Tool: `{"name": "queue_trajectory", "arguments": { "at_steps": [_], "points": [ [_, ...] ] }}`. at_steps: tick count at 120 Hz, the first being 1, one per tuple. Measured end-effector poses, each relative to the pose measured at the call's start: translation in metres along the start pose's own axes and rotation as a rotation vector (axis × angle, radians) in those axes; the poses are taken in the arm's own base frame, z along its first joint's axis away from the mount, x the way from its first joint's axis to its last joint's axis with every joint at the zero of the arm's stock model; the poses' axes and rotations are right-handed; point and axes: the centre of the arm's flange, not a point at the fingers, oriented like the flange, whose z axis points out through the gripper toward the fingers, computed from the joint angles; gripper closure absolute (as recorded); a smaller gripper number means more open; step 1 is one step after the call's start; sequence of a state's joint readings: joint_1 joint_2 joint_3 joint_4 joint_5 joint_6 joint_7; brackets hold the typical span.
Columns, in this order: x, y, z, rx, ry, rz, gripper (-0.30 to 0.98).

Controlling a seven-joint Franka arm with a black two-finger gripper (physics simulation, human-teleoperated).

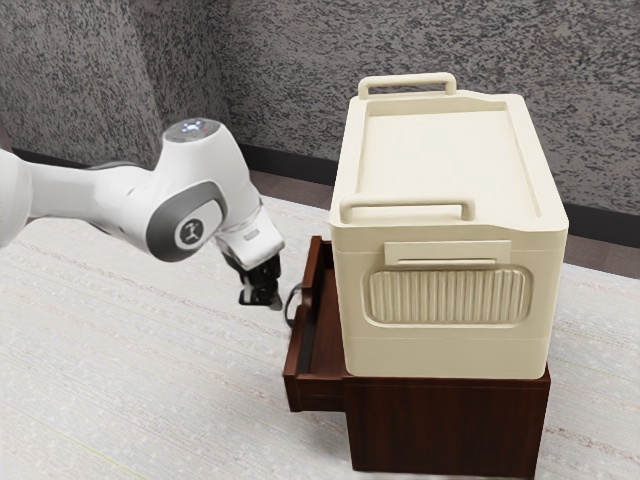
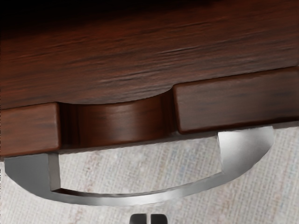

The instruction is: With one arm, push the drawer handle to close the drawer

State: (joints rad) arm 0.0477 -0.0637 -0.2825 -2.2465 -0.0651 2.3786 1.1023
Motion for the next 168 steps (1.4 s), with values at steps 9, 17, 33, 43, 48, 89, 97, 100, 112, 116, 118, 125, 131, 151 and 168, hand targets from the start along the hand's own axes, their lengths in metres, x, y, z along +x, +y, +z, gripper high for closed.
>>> {"name": "queue_trajectory", "arguments": {
  "at_steps": [9, 17, 33, 43, 48, 89, 97, 100, 112, 116, 118, 125, 131, 151, 168],
  "points": [
    [0.005, -0.001, 0.0, 0.002, 0.009, 0.004, 0.79],
    [0.01, -0.004, 0.004, 0.0, 0.018, 0.006, 0.79],
    [0.018, -0.01, 0.003, 0.009, 0.039, 0.008, 0.78],
    [0.021, -0.012, 0.004, 0.009, 0.045, 0.01, 0.79],
    [0.022, -0.012, 0.006, 0.007, 0.046, 0.01, 0.79],
    [0.028, -0.018, 0.011, 0.001, 0.076, -0.006, 0.79],
    [0.033, -0.015, 0.011, -0.001, 0.084, -0.002, 0.79],
    [0.035, -0.013, 0.012, -0.002, 0.086, 0.001, 0.79],
    [0.046, -0.007, 0.013, -0.01, 0.096, 0.015, 0.79],
    [0.05, -0.006, 0.013, -0.011, 0.101, 0.02, 0.78],
    [0.052, -0.006, 0.013, -0.01, 0.104, 0.023, 0.78],
    [0.06, -0.005, 0.01, -0.008, 0.112, 0.035, 0.78],
    [0.064, -0.003, 0.01, -0.007, 0.116, 0.042, 0.79],
    [0.065, -0.004, 0.007, -0.003, 0.119, 0.042, 0.79],
    [0.056, 0.013, 0.001, 0.003, 0.096, 0.044, 0.79]
  ]
}}
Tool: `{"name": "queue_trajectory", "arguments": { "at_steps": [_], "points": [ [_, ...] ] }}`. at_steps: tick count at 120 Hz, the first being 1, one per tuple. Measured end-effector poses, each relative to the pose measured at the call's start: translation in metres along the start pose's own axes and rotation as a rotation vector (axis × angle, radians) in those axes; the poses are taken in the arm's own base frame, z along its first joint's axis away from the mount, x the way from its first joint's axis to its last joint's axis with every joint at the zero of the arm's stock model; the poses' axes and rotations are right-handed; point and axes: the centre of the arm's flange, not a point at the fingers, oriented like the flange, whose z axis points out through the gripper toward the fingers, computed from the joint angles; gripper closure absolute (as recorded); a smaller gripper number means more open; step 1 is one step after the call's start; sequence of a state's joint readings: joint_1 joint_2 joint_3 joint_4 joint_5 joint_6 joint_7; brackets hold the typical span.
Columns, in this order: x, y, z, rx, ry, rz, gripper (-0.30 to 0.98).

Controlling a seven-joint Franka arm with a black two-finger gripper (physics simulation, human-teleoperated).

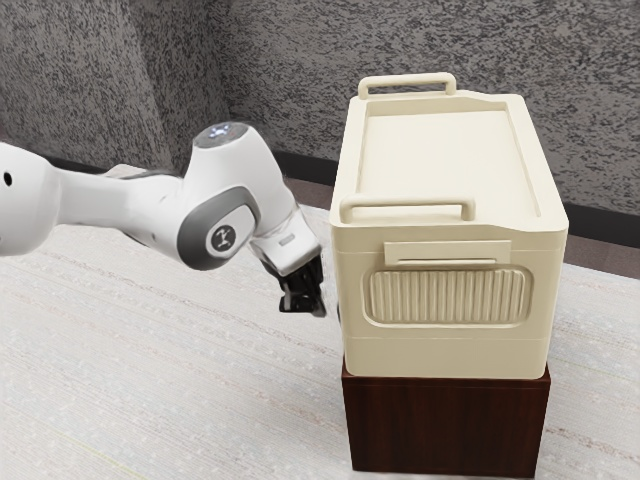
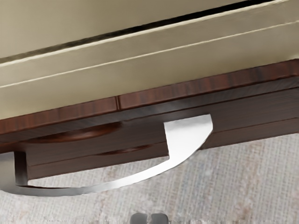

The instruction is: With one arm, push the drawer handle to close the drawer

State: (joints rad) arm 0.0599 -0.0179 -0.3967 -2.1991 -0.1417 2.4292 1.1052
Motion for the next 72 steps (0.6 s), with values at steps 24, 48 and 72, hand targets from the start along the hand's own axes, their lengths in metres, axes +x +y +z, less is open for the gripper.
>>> {"name": "queue_trajectory", "arguments": {
  "at_steps": [24, 48, 72],
  "points": [
    [-0.029, 0.003, -0.039, 0.011, -0.056, -0.086, 0.46],
    [-0.04, -0.012, -0.098, 0.0, -0.101, -0.254, 0.18],
    [-0.046, -0.011, -0.111, -0.046, -0.144, -0.385, 0.07]
  ]
}}
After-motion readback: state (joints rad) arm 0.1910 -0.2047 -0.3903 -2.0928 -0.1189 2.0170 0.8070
